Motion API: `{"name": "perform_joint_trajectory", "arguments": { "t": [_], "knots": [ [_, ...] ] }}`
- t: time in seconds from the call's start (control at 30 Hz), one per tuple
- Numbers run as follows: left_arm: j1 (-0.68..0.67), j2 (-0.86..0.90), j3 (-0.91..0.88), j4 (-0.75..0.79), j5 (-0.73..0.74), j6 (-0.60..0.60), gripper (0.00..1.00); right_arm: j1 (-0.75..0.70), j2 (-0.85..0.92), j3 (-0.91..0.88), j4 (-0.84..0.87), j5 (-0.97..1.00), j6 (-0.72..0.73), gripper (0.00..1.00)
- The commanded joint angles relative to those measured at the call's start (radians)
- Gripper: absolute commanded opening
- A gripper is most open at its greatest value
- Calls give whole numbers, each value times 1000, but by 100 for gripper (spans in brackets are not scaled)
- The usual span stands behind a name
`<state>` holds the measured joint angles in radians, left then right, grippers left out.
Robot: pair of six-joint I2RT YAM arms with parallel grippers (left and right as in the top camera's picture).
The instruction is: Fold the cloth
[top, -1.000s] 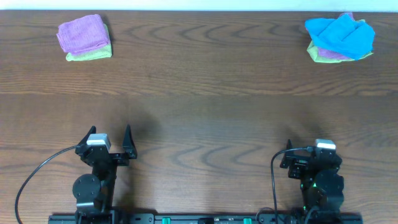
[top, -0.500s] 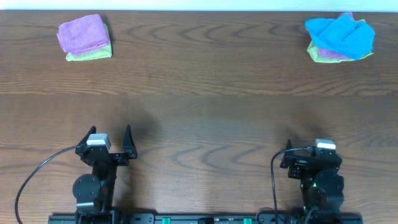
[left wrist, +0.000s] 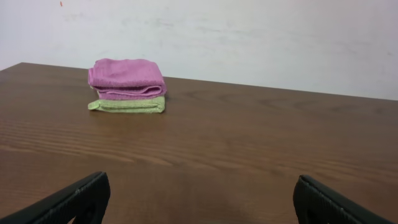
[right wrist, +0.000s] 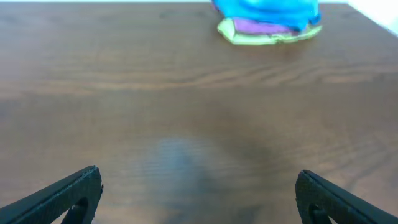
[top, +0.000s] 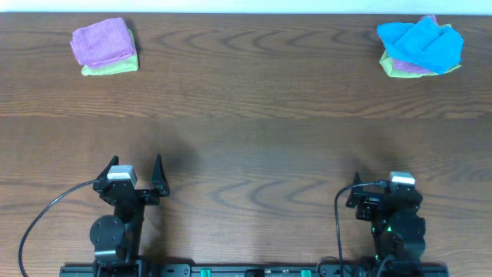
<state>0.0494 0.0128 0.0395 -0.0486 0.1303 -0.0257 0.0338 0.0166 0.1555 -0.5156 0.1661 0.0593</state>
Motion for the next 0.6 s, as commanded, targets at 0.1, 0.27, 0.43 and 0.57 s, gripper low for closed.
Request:
{"name": "perform_joint_trajectory", "arguments": {
  "t": [0.1, 0.27, 0.43, 0.57],
  "knots": [
    [-4, -9, -35, -17, -6, 11, 95, -8, -4, -8, 268, -44, 35, 99],
    [-4, -9, -35, -17, -6, 11, 95, -34, 134, 0, 573, -39, 39, 99],
    [-4, -9, -35, -17, -7, 11, 95, -135, 461, 134, 736, -36, 135, 99],
    [-4, -9, -35, -16, -7, 11, 95, -234, 738, 322, 734, -97, 180, 99]
  ]
}}
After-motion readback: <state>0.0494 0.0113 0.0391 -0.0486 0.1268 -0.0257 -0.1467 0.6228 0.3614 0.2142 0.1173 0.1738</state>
